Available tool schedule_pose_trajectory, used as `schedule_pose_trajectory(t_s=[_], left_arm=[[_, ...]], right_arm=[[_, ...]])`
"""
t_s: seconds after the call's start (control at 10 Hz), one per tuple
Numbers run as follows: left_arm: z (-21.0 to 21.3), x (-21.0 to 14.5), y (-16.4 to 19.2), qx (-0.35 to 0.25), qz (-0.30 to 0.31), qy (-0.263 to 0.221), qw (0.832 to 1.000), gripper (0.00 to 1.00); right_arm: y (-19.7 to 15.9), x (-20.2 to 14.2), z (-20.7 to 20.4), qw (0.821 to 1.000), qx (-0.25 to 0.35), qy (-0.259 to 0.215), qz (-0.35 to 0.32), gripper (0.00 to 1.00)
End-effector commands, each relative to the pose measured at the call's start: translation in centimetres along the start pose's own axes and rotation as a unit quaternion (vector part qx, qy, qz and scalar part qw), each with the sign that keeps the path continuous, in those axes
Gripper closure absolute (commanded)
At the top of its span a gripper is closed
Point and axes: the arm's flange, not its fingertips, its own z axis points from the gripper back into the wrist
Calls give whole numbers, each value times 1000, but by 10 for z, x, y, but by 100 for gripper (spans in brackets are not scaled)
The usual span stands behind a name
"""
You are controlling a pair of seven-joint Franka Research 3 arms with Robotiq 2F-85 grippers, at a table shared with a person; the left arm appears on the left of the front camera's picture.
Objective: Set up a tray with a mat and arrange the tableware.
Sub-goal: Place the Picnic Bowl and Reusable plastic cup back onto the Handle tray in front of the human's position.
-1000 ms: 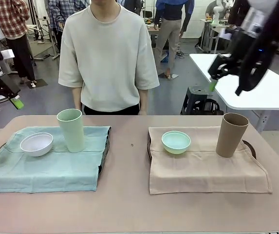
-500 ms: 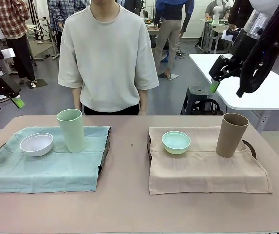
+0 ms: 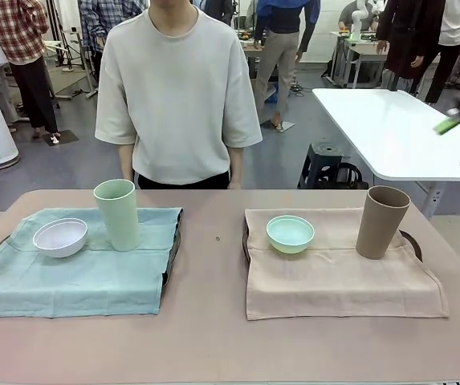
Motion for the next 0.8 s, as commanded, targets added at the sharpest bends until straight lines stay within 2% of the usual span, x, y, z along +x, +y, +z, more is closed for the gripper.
schedule_pose_trajectory(t_s=[0.0, 0.2, 0.4, 0.6, 0.7], left_arm=[[22, -4, 19, -81, 3, -13, 997, 0], [44, -27, 44, -137, 19, -37, 990, 0], [60, -47, 64, -172, 29, -70, 982, 0], [65, -57, 71, -175, 45, -81, 980, 0], [62, -54, 68, -170, 47, -84, 981, 0]], right_arm=[[-30, -16, 12, 995, 95, -1, -12, 0], [-75, -39, 30, 985, 170, -17, -30, 0], [-106, -58, 35, 976, 213, -32, -41, 0], [-118, -72, 34, 971, 233, -41, -43, 0], [-111, -75, 33, 972, 229, -46, -39, 0]])
